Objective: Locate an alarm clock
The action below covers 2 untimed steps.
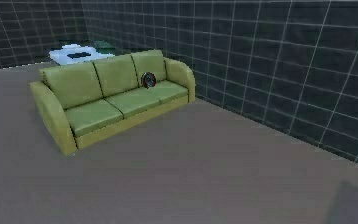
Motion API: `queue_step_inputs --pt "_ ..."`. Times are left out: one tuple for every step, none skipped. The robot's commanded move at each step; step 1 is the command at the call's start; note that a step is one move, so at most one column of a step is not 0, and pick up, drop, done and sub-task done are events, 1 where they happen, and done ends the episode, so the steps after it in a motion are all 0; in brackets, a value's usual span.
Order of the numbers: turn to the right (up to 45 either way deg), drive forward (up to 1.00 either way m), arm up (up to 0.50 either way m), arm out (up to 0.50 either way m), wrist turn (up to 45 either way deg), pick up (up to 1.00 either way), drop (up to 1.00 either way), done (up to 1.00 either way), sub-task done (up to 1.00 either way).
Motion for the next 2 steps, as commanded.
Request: queue_step_inputs --pt "0.0 0.45 0.0 0.0 0.0 0.0 0.0 0.0 0.0" --pt "12.0 0.0 0.0 0.0 0.0 0.0 0.0 0.0 0.0"
